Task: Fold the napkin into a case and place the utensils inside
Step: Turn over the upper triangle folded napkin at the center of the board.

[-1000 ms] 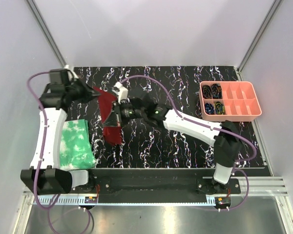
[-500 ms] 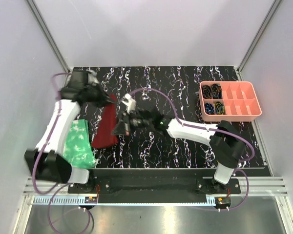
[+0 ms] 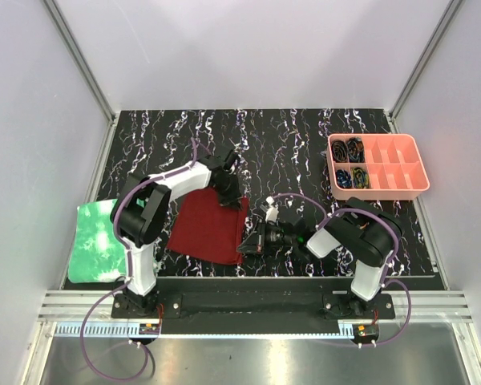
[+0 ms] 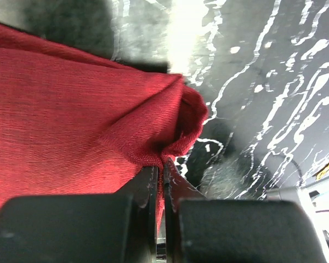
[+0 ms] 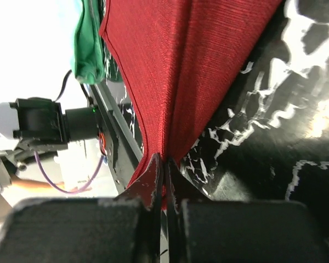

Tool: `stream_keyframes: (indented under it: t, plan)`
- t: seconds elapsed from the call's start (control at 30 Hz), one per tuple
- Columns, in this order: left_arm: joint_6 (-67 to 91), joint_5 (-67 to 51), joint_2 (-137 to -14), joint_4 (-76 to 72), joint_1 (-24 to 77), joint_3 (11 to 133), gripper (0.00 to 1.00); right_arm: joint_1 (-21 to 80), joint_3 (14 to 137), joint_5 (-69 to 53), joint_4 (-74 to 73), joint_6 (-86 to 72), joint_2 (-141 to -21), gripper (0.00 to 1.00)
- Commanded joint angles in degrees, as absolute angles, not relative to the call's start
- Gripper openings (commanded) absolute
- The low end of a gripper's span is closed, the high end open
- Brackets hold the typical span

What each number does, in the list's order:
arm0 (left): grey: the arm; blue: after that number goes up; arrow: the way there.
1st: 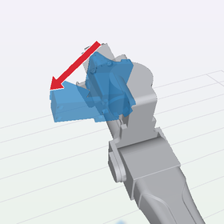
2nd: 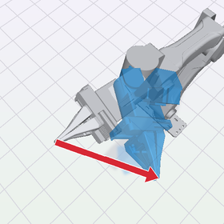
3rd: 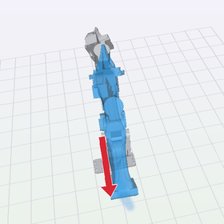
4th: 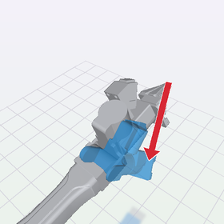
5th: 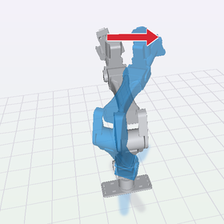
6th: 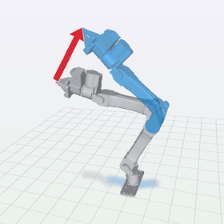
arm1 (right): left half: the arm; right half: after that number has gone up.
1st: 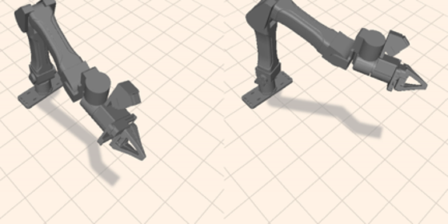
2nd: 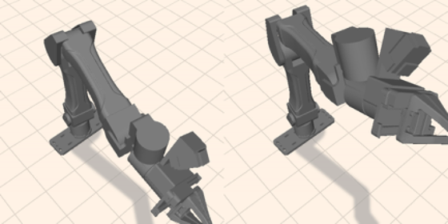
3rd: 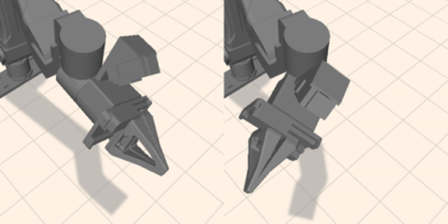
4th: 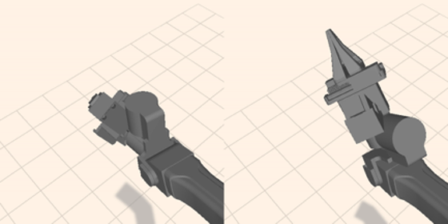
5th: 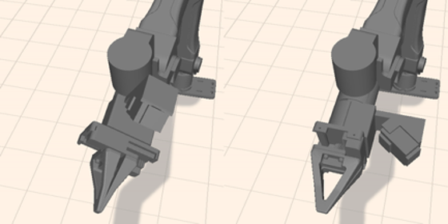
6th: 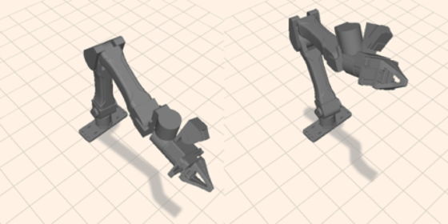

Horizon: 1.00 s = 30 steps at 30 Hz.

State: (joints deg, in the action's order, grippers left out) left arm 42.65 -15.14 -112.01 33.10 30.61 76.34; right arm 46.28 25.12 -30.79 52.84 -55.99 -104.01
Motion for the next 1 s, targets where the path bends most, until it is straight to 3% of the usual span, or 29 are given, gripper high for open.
stream_keyframes:
  t: [0.0,0.1,0.13,0.17,0.23,0.4,0.5,0.73,0.83,0.9,0.97]
  plan:
    - [43.86,-4.83,-111.53,11.51,29.53,83.23,0.07,48.43,20.66,-42.19,50.54,-60.2,-103.63,0.0]
    - [43.16,-5.71,-111.88,12.65,30.32,84.46,0.18,46.85,19.25,-39.29,46.34,-61.0,-101.17,0.07]
    - [42.81,-6.67,-111.8,13.27,30.67,85.25,0.33,46.5,19.07,-38.07,41.71,-60.39,-100.21,0.12]
    - [41.85,-7.46,-111.27,13.79,30.67,85.51,0.38,46.23,18.81,-37.01,38.62,-60.03,-97.41,0.27]
    - [41.05,-8.52,-108.12,15.46,30.67,85.26,0.51,45.62,19.77,-33.51,26.63,-57.49,-93.89,0.36]
    - [37.09,-13.17,-98.19,18.28,30.67,81.93,0.59,44.04,26.79,-24.01,2.67,-51.43,-80.0,0.71]
    - [36.12,-17.74,-91.86,18.63,30.85,75.78,0.59,40.53,30.93,-19.17,-7.19,-48.7,-76.99,0.78]
    - [33.31,-15.14,-79.46,18.37,39.17,57.33,0.57,31.74,42.17,-21.71,-10.28,-42.28,-87.44,0.79]
    - [32.78,-12.67,-77.61,18.02,43.66,52.32,0.57,29.19,46.66,-23.02,-10.28,-41.22,-93.15,0.7]
    - [33.22,-11.17,-77.08,17.4,46.04,49.5,0.57,28.22,49.74,-23.47,-10.72,-39.91,-96.93,0.58]
    - [32.87,-8.53,-77.25,17.58,49.21,48.43,0.58,27.95,51.58,-22.85,-11.07,-39.11,-99.3,0.54]
